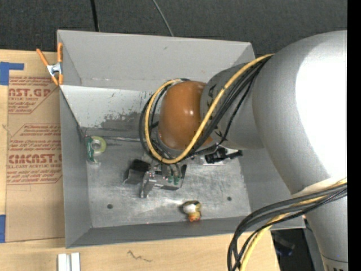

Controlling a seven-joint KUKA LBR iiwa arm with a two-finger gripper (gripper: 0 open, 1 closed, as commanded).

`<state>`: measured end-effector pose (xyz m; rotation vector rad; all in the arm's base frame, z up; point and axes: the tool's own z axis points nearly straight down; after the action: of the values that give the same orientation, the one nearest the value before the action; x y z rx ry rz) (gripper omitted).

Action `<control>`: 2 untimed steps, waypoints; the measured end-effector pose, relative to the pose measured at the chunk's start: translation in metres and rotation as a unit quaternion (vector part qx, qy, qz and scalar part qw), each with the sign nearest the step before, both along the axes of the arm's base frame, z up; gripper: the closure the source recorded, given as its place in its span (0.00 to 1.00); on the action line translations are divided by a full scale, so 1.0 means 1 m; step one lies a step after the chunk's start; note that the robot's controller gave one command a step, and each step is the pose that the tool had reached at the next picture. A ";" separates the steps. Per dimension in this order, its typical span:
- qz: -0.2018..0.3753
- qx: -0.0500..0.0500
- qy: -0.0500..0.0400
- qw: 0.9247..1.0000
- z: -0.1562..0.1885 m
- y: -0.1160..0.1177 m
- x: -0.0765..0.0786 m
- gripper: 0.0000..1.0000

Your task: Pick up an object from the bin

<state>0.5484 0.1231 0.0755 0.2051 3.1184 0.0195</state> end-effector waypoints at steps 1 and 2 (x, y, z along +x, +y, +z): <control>0.000 0.000 0.000 1.000 0.000 0.000 0.000 1.00; 0.000 -0.002 0.004 1.000 0.003 -0.001 -0.002 1.00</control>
Offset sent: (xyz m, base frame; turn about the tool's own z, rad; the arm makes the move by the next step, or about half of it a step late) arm 0.0000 -0.0001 0.0470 -0.0001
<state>0.5467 0.1225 0.0788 0.2053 3.1263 0.0135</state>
